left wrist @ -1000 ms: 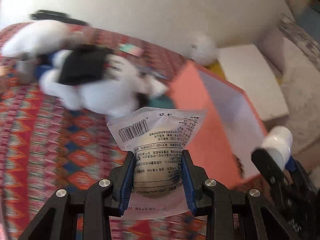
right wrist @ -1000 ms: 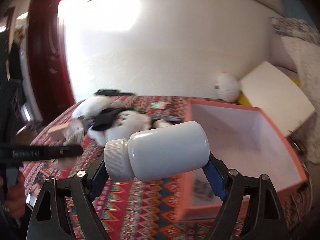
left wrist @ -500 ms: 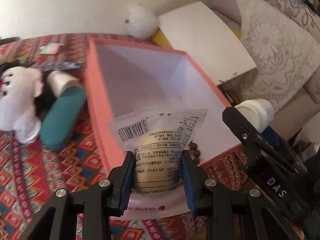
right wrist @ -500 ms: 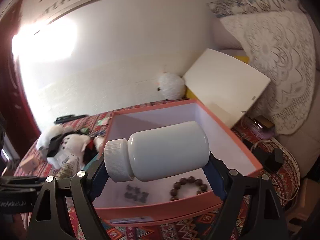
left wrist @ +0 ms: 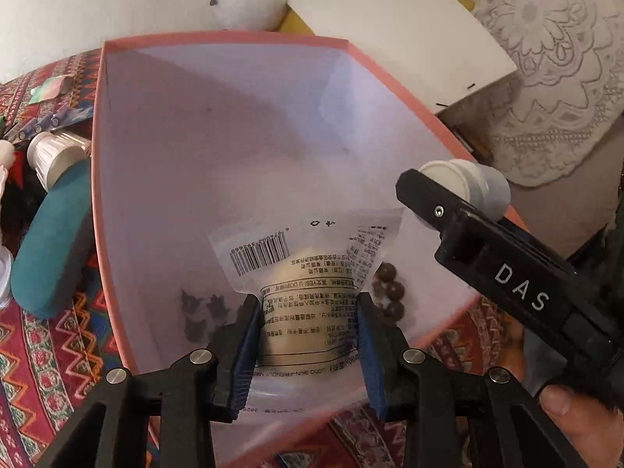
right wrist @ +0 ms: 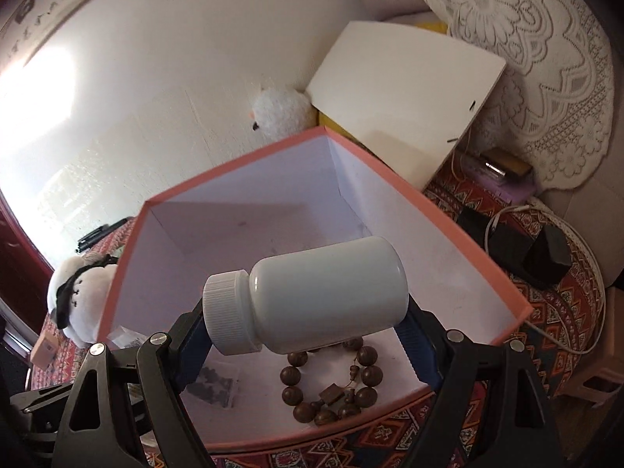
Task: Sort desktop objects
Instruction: 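Carry the bun and pill bottle into the shoebox and release both, then grasp the tan cardboard box with the left gripper while the right grasps the silver cup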
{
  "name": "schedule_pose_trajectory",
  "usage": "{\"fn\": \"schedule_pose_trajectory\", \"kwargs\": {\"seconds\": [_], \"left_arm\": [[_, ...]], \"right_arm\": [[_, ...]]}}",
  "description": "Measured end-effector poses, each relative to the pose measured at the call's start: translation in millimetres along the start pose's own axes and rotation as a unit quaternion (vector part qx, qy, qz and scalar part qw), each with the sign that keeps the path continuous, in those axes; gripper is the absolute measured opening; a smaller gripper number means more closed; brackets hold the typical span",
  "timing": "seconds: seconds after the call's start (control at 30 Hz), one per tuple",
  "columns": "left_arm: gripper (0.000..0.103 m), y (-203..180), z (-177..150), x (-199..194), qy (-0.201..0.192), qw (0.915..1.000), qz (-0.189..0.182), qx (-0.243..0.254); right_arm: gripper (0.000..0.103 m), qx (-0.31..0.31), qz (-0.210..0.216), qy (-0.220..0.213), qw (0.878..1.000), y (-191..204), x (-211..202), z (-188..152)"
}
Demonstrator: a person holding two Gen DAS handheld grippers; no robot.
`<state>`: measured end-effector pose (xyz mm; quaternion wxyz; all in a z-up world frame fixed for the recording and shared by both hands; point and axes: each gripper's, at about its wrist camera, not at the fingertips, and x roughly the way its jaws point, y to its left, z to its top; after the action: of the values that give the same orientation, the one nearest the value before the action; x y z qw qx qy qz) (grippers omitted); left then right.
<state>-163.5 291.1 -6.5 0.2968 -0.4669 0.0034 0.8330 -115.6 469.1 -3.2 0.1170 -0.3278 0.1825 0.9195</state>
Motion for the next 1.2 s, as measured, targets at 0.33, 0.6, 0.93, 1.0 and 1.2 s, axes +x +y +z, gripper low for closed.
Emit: {"fn": "schedule_pose_trajectory", "kwargs": {"seconds": [0.33, 0.6, 0.93, 1.0, 1.2], "left_arm": [[0.083, -2, 3, 6, -0.016, 0.9994, 0.016, 0.027], [0.096, 11, -1, -15, -0.039, 0.9992, 0.002, 0.008], [0.098, 49, -16, -68, -0.072, 0.9968, 0.031, -0.016], [0.098, 66, -20, -82, -0.08, 0.9953, 0.046, -0.029], [0.098, 138, -39, -125, -0.104, 0.9849, 0.106, -0.089]], "right_arm": [[0.089, -0.019, -0.031, 0.015, 0.999, 6, 17, -2], [0.097, -0.004, -0.035, 0.002, 0.999, 6, 9, 0], [0.097, -0.028, -0.027, -0.034, 0.999, 47, -13, 0], [0.097, -0.041, -0.023, -0.043, 0.998, 63, -18, -2], [0.098, -0.094, 0.023, -0.064, 0.993, 130, -31, -11]]}}
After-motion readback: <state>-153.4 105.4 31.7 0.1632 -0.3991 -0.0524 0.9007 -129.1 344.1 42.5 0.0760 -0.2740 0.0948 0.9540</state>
